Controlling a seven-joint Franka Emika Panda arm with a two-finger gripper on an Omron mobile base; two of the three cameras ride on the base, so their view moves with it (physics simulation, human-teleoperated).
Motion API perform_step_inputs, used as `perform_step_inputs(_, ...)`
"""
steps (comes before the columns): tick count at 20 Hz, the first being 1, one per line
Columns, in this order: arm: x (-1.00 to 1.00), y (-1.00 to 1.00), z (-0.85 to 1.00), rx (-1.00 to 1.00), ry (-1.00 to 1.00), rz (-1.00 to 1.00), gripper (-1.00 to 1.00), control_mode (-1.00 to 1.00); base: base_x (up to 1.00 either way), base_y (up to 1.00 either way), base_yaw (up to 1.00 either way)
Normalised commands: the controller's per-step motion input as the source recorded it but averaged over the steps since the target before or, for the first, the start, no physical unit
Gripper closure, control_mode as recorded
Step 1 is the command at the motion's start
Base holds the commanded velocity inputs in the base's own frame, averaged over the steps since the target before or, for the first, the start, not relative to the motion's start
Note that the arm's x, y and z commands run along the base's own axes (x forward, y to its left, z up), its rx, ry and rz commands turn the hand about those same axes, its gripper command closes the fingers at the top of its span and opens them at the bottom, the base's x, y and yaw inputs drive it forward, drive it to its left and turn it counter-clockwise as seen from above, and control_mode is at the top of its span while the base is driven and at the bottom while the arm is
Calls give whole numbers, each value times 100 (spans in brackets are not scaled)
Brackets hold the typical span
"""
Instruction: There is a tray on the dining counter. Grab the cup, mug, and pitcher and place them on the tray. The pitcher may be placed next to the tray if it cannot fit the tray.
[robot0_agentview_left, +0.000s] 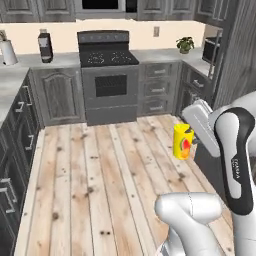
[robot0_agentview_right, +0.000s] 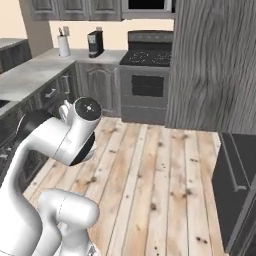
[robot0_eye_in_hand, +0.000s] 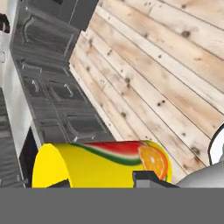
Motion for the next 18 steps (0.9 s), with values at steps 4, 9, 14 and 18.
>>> perform_step_inputs(4,0,0,0,0,0,0,100,100,0,0,81)
perform_step_inputs(9,0,0,0,0,0,0,100,100,0,0,82)
perform_step_inputs(14,0,0,0,0,0,0,100,100,-4,15,82)
perform_step_inputs(18,0,0,0,0,0,0,100,100,-14,31,88)
